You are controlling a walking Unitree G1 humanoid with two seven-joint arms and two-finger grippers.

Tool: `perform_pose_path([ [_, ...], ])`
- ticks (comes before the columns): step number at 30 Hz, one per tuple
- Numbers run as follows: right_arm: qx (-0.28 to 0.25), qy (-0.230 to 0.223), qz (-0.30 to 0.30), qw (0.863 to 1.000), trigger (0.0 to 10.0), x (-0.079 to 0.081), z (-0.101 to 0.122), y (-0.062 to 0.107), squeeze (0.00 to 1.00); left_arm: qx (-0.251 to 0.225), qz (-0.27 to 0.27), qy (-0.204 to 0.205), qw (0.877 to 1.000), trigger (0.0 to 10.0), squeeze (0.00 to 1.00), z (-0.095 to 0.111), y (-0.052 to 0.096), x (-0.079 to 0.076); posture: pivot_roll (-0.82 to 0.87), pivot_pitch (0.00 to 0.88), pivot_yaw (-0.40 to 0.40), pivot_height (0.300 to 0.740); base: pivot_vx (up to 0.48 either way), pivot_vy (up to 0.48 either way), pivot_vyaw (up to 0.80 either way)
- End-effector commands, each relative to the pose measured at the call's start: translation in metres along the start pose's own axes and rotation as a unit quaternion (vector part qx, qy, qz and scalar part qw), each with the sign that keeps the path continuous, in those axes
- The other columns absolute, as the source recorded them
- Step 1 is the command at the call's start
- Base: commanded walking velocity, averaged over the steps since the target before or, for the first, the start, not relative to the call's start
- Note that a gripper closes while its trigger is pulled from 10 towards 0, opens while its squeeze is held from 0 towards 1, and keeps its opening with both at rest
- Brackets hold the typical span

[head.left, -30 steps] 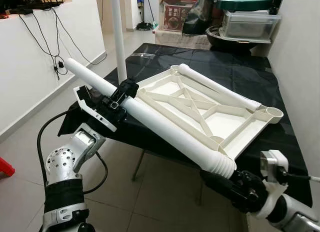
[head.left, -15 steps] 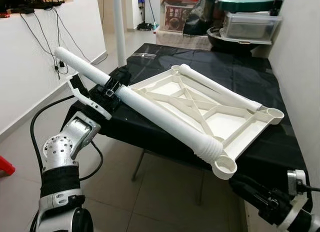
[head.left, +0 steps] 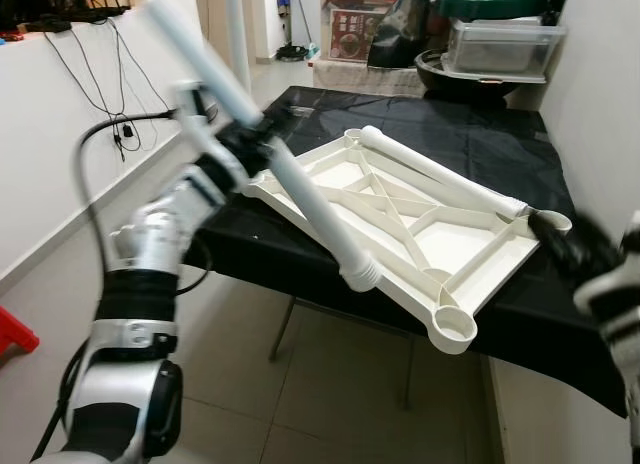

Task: Building children table

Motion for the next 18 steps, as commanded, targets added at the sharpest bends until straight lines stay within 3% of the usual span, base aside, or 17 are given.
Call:
perform_pose_path([
  [1,0.007,0.005,0.012,1.0,10.0,0.008,-0.005,-0.001,0.0,-0.005,0.007,-0.03,1.0,10.0,0.0,0.003,-0.002,0.001,0.08,0.0,-0.017,0.74,0.0,0.0,0.0],
  [2,0.004,-0.008,0.036,0.999,10.0,0.022,-0.004,-0.006,0.0,-0.004,0.004,-0.034,0.999,10.0,0.0,0.0,-0.004,-0.003,0.08,0.0,-0.017,0.74,0.0,0.0,0.0],
  [5,0.005,-0.027,0.059,0.998,10.0,0.034,-0.003,-0.009,0.0,-0.006,-0.006,-0.036,0.999,10.0,0.0,0.0,-0.006,-0.007,0.09,0.0,-0.021,0.74,0.0,0.0,-0.51],
  [7,0.026,-0.051,0.105,0.993,10.0,0.052,-0.009,-0.012,0.0,-0.012,-0.023,-0.038,0.999,10.0,0.0,0.003,-0.011,-0.013,0.09,0.0,-0.021,0.74,0.0,0.0,-0.77],
  [9,0.026,-0.051,0.105,0.993,10.0,0.052,-0.009,-0.012,0.0,-0.012,-0.023,-0.038,0.999,10.0,0.0,0.003,-0.011,-0.013,0.09,0.0,-0.021,0.74,0.0,0.0,-0.77],
  [11,0.06,-0.059,0.167,0.982,10.0,0.076,-0.019,-0.009,0.0,-0.019,-0.036,-0.041,0.998,10.0,0.0,0.009,-0.018,-0.018,0.09,0.0,-0.025,0.74,0.0,0.0,-0.76],
  [12,0.06,-0.059,0.167,0.982,10.0,0.076,-0.019,-0.009,0.0,-0.019,-0.036,-0.041,0.998,10.0,0.0,0.009,-0.018,-0.018,0.09,0.0,-0.025,0.74,0.0,0.0,-0.75],
  [13,0.08,-0.069,0.201,0.974,10.0,0.091,-0.025,-0.008,0.0,-0.029,-0.05,-0.056,0.997,10.0,0.0,0.015,-0.025,-0.024,0.09,0.0,-0.025,0.74,0.0,0.0,-0.74],
  [18,0.085,-0.069,0.225,0.968,10.0,0.104,-0.027,-0.01,0.0,-0.051,-0.075,-0.075,0.993,10.0,0.0,0.034,-0.04,-0.038,0.09,0.0,-0.025,0.74,0.0,0.0,-0.71],
])
Point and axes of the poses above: a point about 5 cm out from each wrist's last joint towards the gripper, its own y axis pointing back from the gripper into the wrist, its own z axis along the axis of the wrist's last joint, x = y × z, the point moved 6 cm from there along -y, pointing out of the wrist towards the gripper, and after that the axes turned 12 degrees about -y, right-handed, at the moved point
